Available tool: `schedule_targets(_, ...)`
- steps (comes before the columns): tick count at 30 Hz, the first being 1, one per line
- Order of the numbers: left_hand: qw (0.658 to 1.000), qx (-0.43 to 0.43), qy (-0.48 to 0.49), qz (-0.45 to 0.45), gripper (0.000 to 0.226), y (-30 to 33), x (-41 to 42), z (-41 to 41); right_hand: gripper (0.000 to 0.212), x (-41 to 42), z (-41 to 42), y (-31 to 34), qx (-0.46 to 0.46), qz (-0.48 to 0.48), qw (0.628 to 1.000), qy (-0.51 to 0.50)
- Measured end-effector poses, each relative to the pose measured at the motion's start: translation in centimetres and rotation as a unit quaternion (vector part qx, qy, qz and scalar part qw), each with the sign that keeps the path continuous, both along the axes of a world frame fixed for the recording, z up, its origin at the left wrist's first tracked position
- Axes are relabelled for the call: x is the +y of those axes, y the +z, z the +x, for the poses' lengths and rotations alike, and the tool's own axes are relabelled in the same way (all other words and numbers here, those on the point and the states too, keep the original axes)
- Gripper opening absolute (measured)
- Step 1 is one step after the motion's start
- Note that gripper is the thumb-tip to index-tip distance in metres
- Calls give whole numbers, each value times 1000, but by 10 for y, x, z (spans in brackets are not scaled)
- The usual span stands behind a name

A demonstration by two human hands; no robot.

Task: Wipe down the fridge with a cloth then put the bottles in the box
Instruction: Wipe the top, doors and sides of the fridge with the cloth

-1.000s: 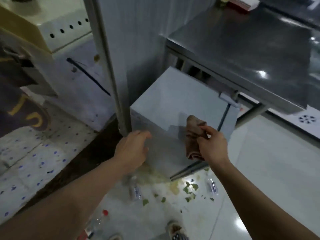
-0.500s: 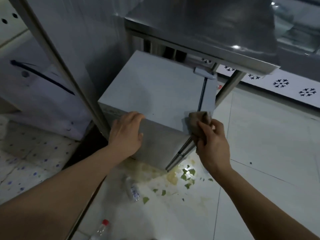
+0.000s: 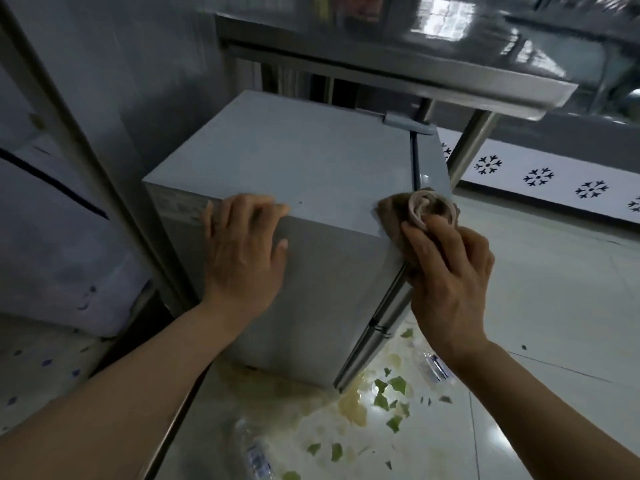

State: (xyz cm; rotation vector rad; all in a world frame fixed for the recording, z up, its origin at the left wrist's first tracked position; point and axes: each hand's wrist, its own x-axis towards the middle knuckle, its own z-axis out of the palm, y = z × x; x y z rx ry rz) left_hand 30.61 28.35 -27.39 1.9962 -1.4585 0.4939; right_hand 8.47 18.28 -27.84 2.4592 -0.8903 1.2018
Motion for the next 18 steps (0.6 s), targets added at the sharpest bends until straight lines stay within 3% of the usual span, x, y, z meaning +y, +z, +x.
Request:
schedule_targets(6, 990, -18, 6, -138, 30, -25, -15, 1, 21, -11, 5, -17, -65, -129, 989, 29)
schedule_targets(13, 975, -44, 8, -217, 28, -38, -25, 6, 17, -27, 15, -31, -103, -282, 954, 17)
schedule_targets(18, 965, -71, -9, -251, 32, -44, -26, 9, 23, -29, 22, -44, -102, -338, 935, -36)
